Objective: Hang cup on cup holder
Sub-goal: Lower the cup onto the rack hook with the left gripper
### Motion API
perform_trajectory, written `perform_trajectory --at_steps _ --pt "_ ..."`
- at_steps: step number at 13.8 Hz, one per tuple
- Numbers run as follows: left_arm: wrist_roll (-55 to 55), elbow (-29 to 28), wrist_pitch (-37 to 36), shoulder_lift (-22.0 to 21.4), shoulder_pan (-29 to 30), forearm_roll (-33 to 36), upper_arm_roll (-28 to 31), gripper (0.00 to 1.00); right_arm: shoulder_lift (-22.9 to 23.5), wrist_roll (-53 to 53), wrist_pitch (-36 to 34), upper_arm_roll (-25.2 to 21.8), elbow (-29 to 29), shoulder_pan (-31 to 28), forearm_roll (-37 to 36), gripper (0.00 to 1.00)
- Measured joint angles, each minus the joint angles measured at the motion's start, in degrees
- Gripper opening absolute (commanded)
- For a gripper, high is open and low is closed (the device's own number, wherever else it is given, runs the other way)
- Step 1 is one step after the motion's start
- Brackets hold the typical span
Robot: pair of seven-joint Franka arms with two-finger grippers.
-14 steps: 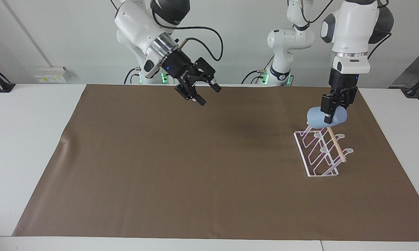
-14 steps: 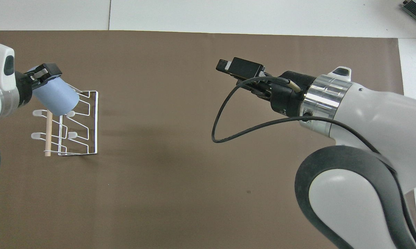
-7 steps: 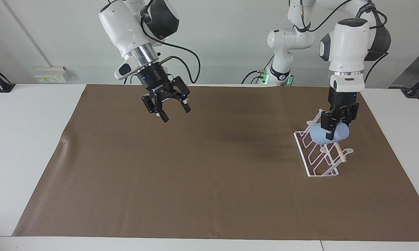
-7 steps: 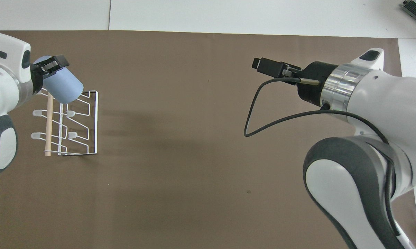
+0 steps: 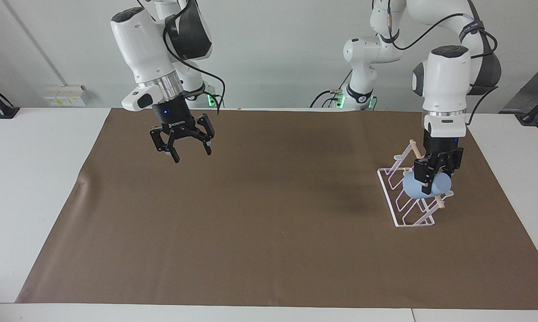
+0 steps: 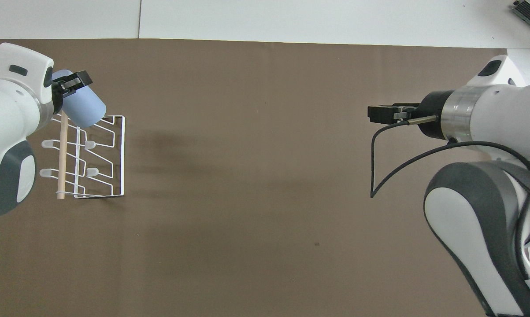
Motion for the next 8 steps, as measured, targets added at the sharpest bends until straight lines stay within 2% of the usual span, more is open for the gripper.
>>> perform_trajectory --at_steps 3,8 --pt "0.0 -0.9 1.21 0.24 0.0 1.24 -0.01 0.0 -0.41 -3.08 -5.29 -3.18 0.16 -0.03 -6.99 0.94" --pt "0.0 -3.52 4.23 0.43 0.06 1.88 0.03 0.0 -0.55 -3.34 -16.25 -4.75 2.53 -0.02 -9.48 0.95"
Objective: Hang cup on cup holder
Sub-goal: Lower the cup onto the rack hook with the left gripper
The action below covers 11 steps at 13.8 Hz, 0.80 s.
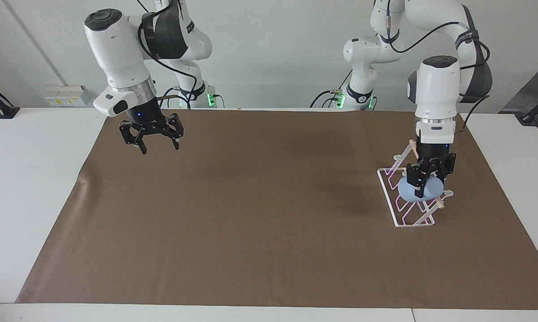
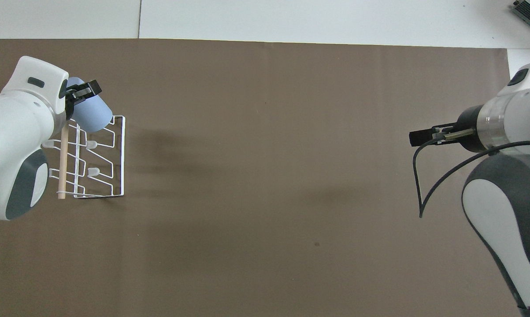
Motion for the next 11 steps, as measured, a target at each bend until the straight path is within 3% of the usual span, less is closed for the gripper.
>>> perform_trajectory --at_steps 11 --pt "0.0 -1.46 0.56 0.0 0.79 4.69 0.09 0.0 1.0 0.0 -20.59 -1.04 13.47 -0.3 -3.04 0.96"
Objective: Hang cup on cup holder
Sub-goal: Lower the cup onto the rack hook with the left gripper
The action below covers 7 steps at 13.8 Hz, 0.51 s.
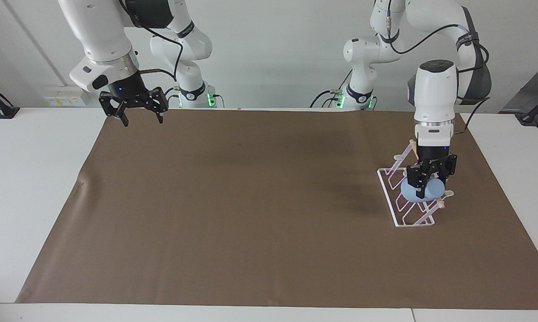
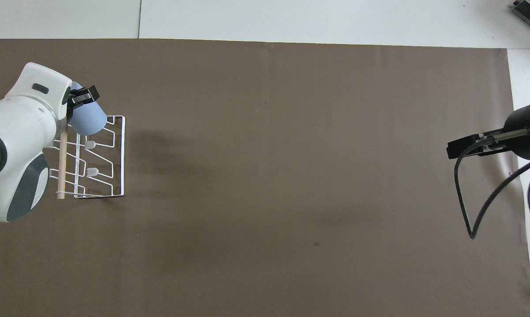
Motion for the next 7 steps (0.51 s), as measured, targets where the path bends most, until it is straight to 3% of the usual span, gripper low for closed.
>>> perform_trajectory --at_steps 1,2,3,4,7 --pt "0.0 -0.16 0.0 0.0 0.02 0.25 0.0 0.01 0.06 0.0 -0.68 -0.11 0.4 0.0 0.0 1.0" --pt "0.0 -0.38 0.0 0.0 0.02 0.42 0.0 0.37 0.1 0.0 -0.75 -0.38 0.5 0.0 0.0 1.0" --pt "0.0 -0.69 0.0 0.0 0.02 0.53 0.0 0.84 0.12 0.0 -0.72 -0.76 0.51 -0.01 0.0 1.0" --pt "0.0 -0.99 0.01 0.0 0.02 0.58 0.0 1.0 0.12 0.0 -0.7 -1.18 0.5 -0.01 0.0 1.0" --pt "-0.43 -1.37 0.11 -0.03 0.02 0.61 -0.06 1.0 0.23 0.0 -0.7 -2.46 0.21 -0.03 0.0 1.0"
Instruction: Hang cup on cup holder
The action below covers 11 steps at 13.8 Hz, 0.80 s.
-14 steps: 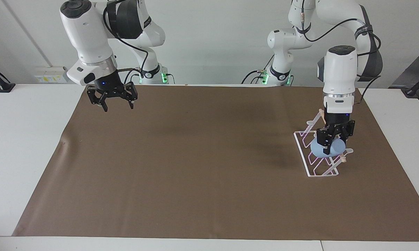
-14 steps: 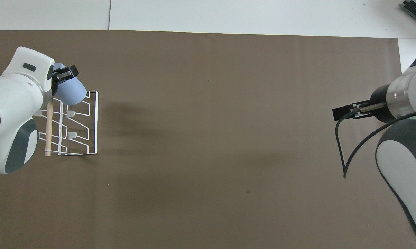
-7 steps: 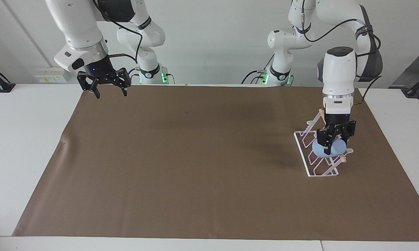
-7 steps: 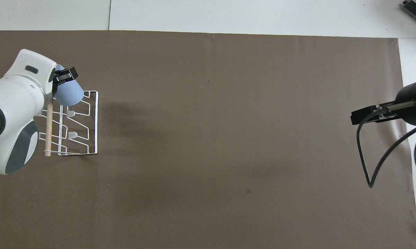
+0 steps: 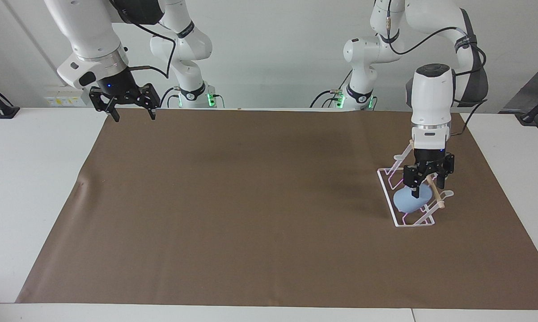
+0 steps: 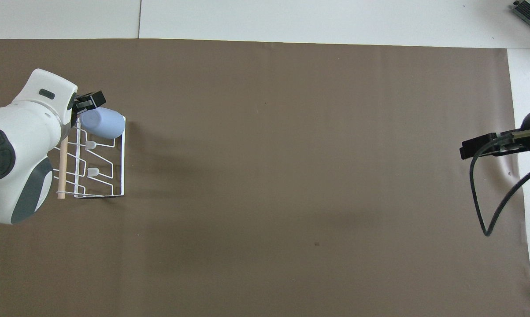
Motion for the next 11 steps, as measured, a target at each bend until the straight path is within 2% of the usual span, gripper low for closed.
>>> perform_trajectory --at_steps 6,9,11 --pt "-0.43 2.95 -0.97 -0.23 0.0 -1.47 -0.12 1.0 0.03 0.0 0.0 -0.07 0.0 0.0 0.0 1.0" --pt "2.7 6.55 -8.48 -0.62 -0.05 -6.27 -1.03 1.0 0.03 0.0 0.0 -0.07 -0.01 0.09 0.0 1.0" --pt "11.18 10.77 -15.2 -0.85 0.0 -12.33 -0.84 1.0 0.03 0.0 0.0 -0.07 -0.08 0.13 0.0 1.0"
